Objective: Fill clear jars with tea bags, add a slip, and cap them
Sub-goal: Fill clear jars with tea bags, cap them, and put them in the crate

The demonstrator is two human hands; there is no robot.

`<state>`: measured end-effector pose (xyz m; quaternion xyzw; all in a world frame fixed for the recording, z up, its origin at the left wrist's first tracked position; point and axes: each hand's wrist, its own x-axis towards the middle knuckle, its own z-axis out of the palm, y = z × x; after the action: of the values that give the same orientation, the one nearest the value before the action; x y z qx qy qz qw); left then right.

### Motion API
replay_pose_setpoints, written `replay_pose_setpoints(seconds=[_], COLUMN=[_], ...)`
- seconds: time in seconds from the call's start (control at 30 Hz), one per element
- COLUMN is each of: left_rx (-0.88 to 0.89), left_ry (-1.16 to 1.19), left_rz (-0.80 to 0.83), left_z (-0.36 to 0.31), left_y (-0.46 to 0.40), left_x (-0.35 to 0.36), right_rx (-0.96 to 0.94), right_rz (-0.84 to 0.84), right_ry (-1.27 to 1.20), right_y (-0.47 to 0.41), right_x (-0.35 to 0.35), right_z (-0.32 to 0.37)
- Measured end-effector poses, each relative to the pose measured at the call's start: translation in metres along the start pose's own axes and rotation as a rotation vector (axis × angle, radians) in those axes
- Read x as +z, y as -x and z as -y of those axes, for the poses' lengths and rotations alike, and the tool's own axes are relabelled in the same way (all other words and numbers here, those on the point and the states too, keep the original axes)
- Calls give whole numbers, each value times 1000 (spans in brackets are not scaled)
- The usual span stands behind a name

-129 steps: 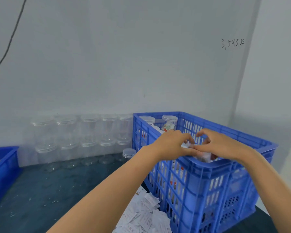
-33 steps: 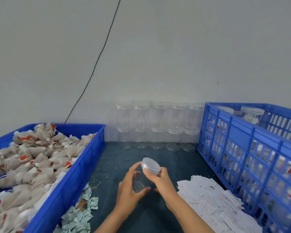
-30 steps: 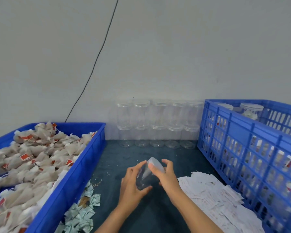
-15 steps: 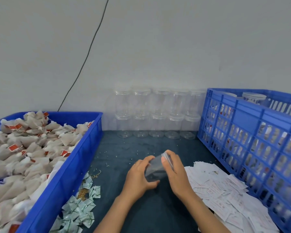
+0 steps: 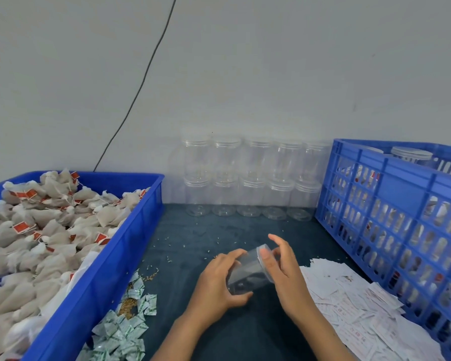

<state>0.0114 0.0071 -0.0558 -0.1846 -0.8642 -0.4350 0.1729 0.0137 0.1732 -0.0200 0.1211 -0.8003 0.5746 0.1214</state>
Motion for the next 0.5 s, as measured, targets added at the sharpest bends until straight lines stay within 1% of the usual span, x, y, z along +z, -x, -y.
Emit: replay_pose_setpoints(seconds=[0.07,0.17,0.2,0.27,0.33,0.37,0.43,0.5], left_rx=[-8,-9,-6,1,16,20,19,15], left_ry=[10,7,4,-14,-38,-40,-32,-35], left_rz=[-7,-28,-31,-31,-28,-28,-32,-37], left_z=[0,1,1,0,-1,-2,-1,0], left_y=[0,0,0,1,1,2,2,2], left_x=[-1,-1,-1,-1,-1,-1,-1,-1], right_rx=[4,-48,-58,-42,-8,15,27,-37], right_rz=[56,154,159,108,73,83,123,159], right_ry=[-33,-126,-135,-113,-25,3,-35,-91], right_y=[0,2,3,2,1,1,2,5], right_x=[-6,-13,-14,-13,-12,-12,-14,-18], right_z=[-1,1,2,2,0,-1,-1,1])
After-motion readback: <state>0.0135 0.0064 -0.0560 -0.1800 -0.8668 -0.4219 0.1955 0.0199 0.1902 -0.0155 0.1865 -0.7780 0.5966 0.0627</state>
